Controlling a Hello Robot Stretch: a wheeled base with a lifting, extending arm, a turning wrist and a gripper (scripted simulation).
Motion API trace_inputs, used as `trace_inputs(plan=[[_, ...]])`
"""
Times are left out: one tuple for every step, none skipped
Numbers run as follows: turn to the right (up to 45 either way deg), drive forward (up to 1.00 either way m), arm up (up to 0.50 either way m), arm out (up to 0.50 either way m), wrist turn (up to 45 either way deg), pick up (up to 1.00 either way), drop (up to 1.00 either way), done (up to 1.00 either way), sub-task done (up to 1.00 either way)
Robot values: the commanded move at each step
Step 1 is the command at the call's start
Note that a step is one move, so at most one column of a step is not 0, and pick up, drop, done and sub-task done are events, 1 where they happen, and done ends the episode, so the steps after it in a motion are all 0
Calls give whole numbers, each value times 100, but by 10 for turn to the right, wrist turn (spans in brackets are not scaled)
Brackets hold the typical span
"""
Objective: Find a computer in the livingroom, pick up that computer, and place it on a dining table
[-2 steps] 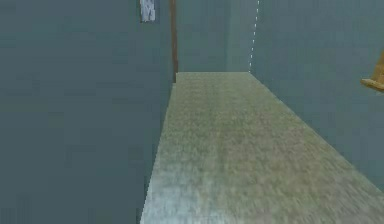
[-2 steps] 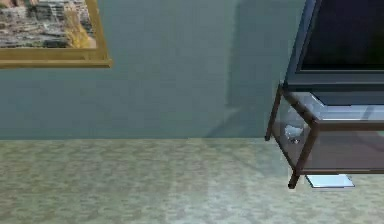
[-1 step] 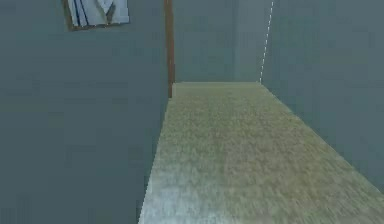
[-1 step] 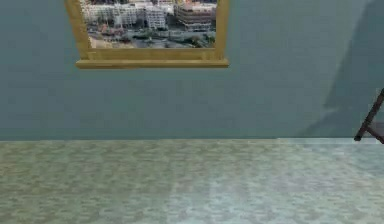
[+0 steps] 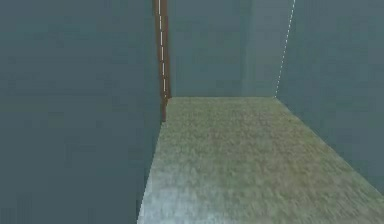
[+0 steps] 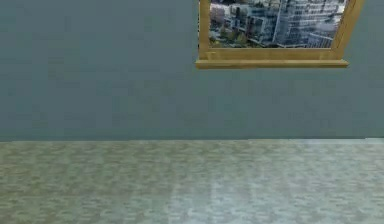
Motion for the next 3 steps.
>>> trace_inputs(plan=[[0,100,0,0,0,0,0,0,0],[0,100,0,0,0,0,0,0,0],[-30,0,0,0,0,0,0,0,0]])
